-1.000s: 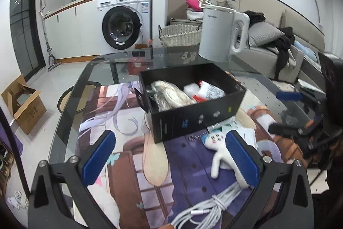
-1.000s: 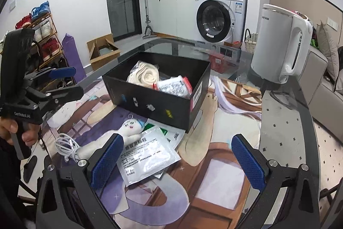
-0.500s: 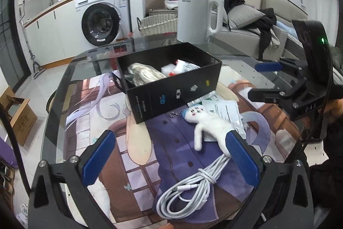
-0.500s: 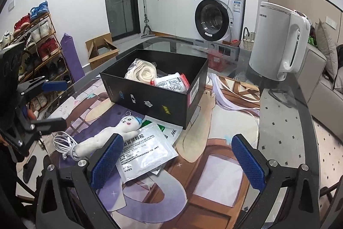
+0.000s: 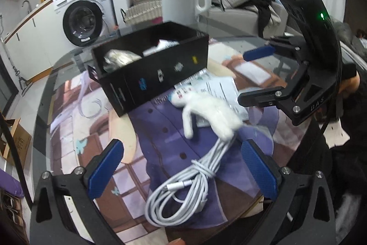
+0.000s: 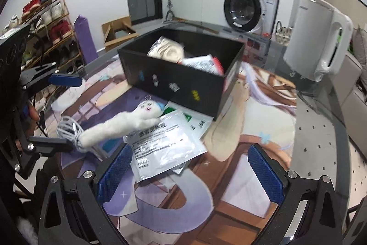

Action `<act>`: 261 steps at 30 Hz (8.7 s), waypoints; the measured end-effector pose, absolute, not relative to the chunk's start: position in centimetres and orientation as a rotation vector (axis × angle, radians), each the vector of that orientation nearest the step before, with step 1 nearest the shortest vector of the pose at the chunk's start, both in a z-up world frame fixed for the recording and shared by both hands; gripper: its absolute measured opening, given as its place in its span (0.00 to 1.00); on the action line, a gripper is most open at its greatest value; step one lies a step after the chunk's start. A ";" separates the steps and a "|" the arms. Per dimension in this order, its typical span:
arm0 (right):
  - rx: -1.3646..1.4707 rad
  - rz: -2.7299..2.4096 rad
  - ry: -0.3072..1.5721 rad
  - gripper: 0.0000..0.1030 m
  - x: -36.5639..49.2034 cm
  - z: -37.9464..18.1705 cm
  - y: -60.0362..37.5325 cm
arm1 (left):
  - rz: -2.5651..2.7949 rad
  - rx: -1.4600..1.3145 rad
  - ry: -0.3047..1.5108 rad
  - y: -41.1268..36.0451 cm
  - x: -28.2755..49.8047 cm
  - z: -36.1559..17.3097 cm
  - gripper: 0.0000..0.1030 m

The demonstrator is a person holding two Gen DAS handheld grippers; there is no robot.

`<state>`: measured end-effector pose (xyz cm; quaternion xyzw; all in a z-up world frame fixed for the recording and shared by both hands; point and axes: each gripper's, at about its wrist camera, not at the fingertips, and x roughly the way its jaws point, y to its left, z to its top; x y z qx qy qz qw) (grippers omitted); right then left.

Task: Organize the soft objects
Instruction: 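Move the left gripper to the coiled white cable and grasp it, then lift the white cable with the left gripper and carry it over the box, then open the left gripper to drop the cable into the box, then move the right gripper to the green medicine sachet and grasp it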

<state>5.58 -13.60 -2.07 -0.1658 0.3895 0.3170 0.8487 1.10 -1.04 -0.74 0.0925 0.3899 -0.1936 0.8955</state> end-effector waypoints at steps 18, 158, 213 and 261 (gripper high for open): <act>-0.445 0.751 0.892 0.99 6.3 -4.6 -10.9 | -0.360 0.168 0.894 1.0 1.9 -2.5 1.00; -0.284 0.719 0.668 0.53 4.8 2.6 -14.6 | -0.341 -0.046 0.610 1.7 5.3 4.7 0.26; -0.321 0.680 0.714 0.53 14.7 2.2 -8.3 | -0.204 -0.048 0.739 2.6 15.6 3.7 0.26; -0.276 0.534 0.712 0.99 7.0 1.2 -15.4 | -0.252 0.007 0.712 -0.6 5.3 1.6 1.00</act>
